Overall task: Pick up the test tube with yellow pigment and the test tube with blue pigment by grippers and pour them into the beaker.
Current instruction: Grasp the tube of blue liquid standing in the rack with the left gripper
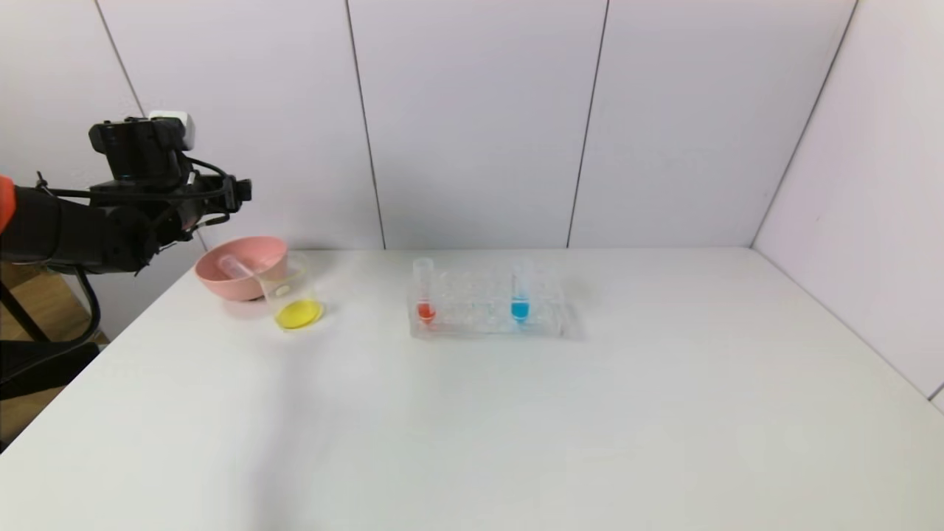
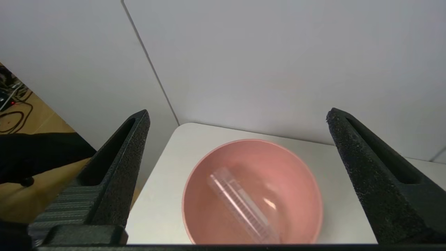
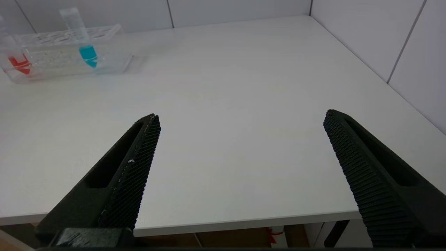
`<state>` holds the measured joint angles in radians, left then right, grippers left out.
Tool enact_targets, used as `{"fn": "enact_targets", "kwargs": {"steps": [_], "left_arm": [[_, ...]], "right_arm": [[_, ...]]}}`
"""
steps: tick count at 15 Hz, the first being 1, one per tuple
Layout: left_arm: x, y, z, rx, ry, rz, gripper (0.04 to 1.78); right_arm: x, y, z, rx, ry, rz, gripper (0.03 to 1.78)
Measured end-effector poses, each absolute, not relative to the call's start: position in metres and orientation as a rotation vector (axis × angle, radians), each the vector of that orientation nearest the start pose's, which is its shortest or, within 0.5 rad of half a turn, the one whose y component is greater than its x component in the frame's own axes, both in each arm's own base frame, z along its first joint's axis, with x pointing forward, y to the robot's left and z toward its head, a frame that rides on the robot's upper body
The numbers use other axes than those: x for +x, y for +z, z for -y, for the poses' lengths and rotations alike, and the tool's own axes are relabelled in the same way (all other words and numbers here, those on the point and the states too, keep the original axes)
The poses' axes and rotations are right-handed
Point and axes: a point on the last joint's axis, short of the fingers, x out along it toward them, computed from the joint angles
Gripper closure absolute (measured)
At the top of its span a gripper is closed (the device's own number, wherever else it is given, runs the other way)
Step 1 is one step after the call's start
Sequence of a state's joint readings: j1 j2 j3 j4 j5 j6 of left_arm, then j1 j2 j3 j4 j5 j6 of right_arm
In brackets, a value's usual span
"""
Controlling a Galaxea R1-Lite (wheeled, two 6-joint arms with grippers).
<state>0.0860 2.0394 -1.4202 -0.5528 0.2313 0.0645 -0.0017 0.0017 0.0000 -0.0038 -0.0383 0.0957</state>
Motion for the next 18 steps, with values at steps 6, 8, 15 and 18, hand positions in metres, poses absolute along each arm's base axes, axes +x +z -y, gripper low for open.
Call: {"fn": "enact_targets", "kwargs": {"steps": [6, 8, 15, 18], "left_arm": [[0.358, 0.254, -0.019, 0.025, 0.272, -0.043, 0.06], [0.335, 0.258, -0.017, 0.001, 0.270, -0.034, 0.06], [0.271, 0.254, 0.008, -0.092, 0.257, 0.036, 0.06], [0.251, 0.251, 0.034, -0.119, 0.172, 0.029, 0.06]], "right_arm": [[-0.023, 0.076, 0.001, 0.096, -0.039, 0.004, 0.10], [-0.023, 0.076, 0.001, 0.096, -0.040, 0.004, 0.10], [-0.023, 0.076, 0.001, 0.096, -0.040, 0.004, 0.10], [-0.023, 0.076, 0.001, 0.096, -0.039, 0.004, 0.10]]}}
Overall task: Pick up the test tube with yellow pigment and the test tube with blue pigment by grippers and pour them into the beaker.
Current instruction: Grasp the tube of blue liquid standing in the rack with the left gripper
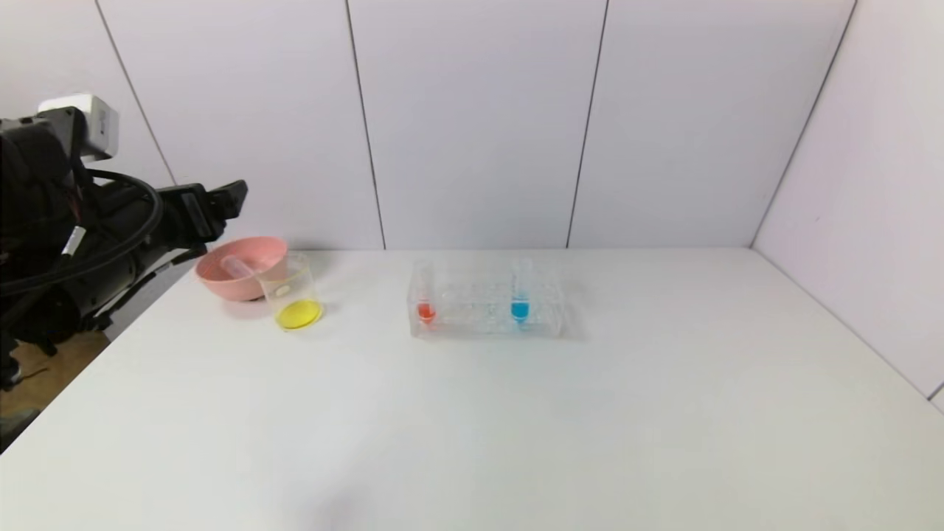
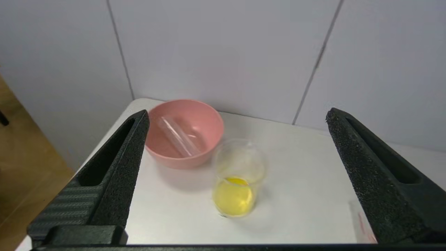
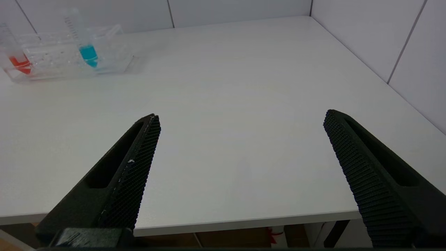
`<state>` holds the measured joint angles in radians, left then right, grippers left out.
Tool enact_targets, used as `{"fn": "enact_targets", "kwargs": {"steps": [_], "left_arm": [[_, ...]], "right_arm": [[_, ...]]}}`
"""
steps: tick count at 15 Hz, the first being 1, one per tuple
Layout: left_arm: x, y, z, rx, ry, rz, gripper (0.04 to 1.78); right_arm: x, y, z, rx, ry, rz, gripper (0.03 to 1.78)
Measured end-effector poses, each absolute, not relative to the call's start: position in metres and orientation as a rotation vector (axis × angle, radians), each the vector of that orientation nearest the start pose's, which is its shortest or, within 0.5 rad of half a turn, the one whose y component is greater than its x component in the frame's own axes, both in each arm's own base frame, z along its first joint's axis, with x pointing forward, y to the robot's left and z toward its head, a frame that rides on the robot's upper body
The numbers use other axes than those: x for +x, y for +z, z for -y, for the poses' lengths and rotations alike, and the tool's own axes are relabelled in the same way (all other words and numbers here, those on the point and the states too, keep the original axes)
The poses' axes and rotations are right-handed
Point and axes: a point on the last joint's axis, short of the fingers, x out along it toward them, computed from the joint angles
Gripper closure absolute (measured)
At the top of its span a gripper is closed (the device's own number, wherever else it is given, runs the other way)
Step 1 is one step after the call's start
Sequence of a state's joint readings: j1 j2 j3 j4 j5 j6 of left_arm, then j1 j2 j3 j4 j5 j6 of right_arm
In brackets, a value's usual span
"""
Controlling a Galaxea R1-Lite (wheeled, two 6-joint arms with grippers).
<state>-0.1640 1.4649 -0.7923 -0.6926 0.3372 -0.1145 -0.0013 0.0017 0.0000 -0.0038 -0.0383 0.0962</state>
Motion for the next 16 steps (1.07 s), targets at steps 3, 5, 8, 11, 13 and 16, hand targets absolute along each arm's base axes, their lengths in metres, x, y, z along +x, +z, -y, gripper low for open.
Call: {"fn": "enact_targets", "kwargs": {"steps": [3, 5, 8, 11, 13, 16], "left_arm": [[0.232, 0.242, 0.065, -0.137, 0.065, 0.000, 0.06], [0.223, 0.235, 0.080, -0.141, 0.012, -0.020, 0.06], [0.214, 0.224, 0.099, -0.132, -0.070, -0.051, 0.06], [0.212, 0.216, 0.118, -0.130, -0.139, -0.063, 0.06], [0.217, 0.211, 0.132, -0.131, -0.162, -0.056, 0.06], [0.232, 0.198, 0.159, -0.134, -0.162, -0.040, 0.06]], "right_arm": [[-0.023, 0.076, 0.001, 0.097, -0.039, 0.004, 0.10], [-0.023, 0.076, 0.001, 0.096, -0.039, 0.004, 0.10], [-0.023, 0.076, 0.001, 0.096, -0.039, 0.004, 0.10], [-0.023, 0.076, 0.001, 0.096, -0.039, 0.004, 0.10], [-0.023, 0.076, 0.001, 0.096, -0.039, 0.004, 0.10], [-0.023, 0.076, 0.001, 0.096, -0.040, 0.004, 0.10]]}}
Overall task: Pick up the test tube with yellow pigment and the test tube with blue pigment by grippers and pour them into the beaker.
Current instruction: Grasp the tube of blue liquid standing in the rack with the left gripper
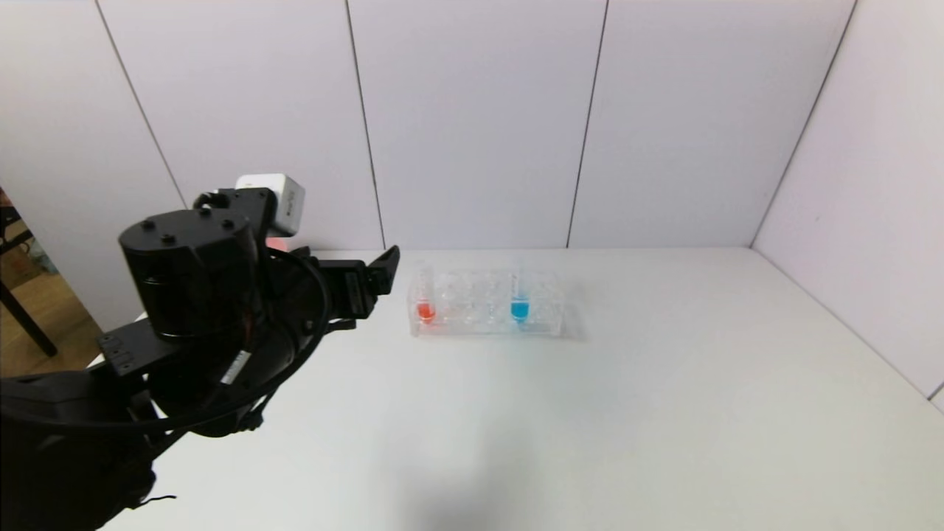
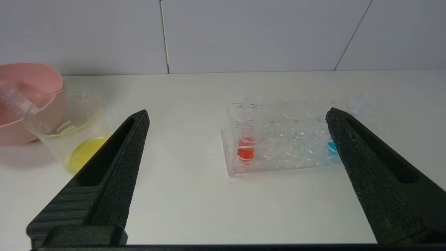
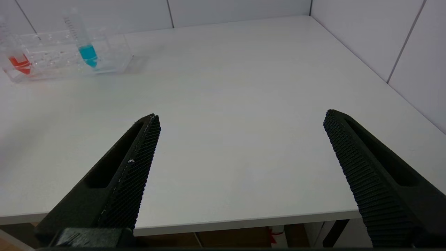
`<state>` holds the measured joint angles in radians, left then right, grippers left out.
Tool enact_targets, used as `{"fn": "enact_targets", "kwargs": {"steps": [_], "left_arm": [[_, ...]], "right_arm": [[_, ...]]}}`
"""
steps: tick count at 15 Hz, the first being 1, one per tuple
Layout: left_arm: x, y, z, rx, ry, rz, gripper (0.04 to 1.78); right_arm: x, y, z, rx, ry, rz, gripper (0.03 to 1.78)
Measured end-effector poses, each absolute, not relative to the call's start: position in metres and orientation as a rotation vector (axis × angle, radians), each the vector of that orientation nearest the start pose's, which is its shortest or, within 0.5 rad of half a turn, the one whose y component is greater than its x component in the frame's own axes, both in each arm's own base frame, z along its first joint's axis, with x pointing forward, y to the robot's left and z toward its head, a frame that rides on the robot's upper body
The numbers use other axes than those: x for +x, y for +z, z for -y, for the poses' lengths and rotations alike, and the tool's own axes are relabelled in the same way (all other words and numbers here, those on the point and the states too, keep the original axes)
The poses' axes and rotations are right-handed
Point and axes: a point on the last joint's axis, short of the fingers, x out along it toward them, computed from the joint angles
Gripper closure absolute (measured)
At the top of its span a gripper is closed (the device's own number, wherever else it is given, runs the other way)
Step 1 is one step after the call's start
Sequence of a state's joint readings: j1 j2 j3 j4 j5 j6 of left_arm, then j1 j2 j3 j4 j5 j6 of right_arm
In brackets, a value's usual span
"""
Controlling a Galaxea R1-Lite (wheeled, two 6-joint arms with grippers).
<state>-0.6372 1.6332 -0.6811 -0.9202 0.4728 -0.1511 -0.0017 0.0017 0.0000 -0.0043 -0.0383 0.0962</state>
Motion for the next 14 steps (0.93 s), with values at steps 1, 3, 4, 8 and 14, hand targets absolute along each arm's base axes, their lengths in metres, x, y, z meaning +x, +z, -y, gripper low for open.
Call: {"fn": "enact_targets", "kwargs": {"steps": [1, 3, 4, 8, 14], "left_arm": [[0.238, 0.193, 0.170, -0.135, -0.158, -0.035, 0.06], [0.248, 0.185, 0.194, -0.138, -0.178, -0.031, 0.06], [0.252, 0.181, 0.205, -0.136, -0.191, -0.035, 0.06], [0.267, 0.165, 0.248, -0.133, -0.245, -0.045, 0.06], [0.285, 0.144, 0.293, -0.127, -0.266, -0.044, 0.06]], "right_arm": [[-0.023, 0.076, 0.001, 0.096, -0.040, 0.004, 0.10], [-0.023, 0.076, 0.001, 0.096, -0.040, 0.004, 0.10], [-0.023, 0.076, 0.001, 0.096, -0.040, 0.004, 0.10], [-0.023, 0.076, 0.001, 0.096, -0.039, 0.004, 0.10], [-0.023, 0.076, 0.001, 0.096, -0.039, 0.004, 0.10]]}}
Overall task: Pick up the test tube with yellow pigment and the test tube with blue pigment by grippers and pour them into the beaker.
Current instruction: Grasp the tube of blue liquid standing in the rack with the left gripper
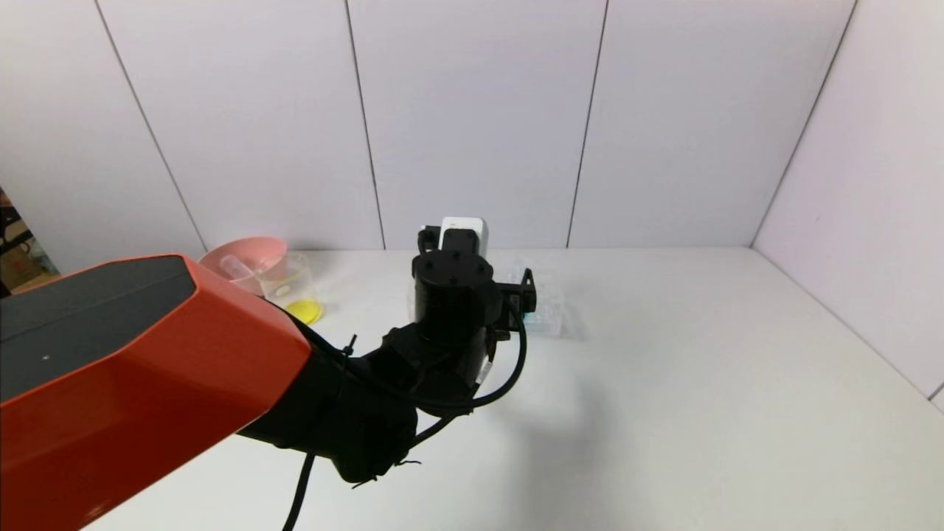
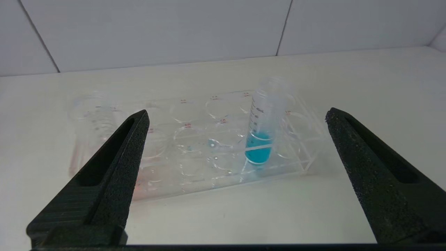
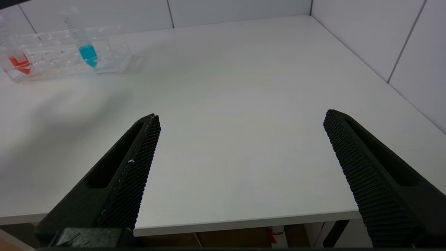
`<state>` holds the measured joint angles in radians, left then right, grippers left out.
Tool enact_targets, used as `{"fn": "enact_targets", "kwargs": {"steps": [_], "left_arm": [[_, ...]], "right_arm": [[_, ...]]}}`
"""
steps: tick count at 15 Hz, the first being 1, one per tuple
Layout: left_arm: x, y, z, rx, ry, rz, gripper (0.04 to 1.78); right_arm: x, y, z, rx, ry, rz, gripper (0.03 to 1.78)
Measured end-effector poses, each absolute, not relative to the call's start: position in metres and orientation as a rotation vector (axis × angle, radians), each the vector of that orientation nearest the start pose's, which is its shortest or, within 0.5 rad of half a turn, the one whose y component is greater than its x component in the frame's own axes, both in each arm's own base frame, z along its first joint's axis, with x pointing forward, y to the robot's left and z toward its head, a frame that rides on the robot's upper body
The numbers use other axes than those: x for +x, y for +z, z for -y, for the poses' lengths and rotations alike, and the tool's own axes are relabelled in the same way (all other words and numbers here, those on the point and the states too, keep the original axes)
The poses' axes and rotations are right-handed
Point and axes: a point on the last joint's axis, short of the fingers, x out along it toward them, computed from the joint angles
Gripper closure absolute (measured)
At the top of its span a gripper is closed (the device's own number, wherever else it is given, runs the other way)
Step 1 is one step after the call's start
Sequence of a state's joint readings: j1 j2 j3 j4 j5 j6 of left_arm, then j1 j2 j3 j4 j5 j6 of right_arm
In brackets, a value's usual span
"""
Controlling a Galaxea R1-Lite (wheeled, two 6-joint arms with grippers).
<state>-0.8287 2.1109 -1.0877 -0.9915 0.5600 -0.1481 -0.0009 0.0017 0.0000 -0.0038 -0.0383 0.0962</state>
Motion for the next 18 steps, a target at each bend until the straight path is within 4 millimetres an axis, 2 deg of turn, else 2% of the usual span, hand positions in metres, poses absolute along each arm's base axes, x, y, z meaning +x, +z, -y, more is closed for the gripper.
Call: {"fn": "enact_targets", "kwargs": {"steps": [4, 11, 18], "left_arm": [[0.299, 0.131, 0.312, -0.120, -0.271, -0.046, 0.06], [0.322, 0.117, 0.333, -0.113, -0.266, -0.051, 0.06], [0.350, 0.102, 0.333, -0.103, -0.224, -0.062, 0.06]], "right_arm": [[-0.023, 0.076, 0.001, 0.096, -0.039, 0.004, 0.10], [-0.023, 0.076, 0.001, 0.096, -0.039, 0.004, 0.10], [-0.023, 0.076, 0.001, 0.096, -0.039, 0.004, 0.10]]}}
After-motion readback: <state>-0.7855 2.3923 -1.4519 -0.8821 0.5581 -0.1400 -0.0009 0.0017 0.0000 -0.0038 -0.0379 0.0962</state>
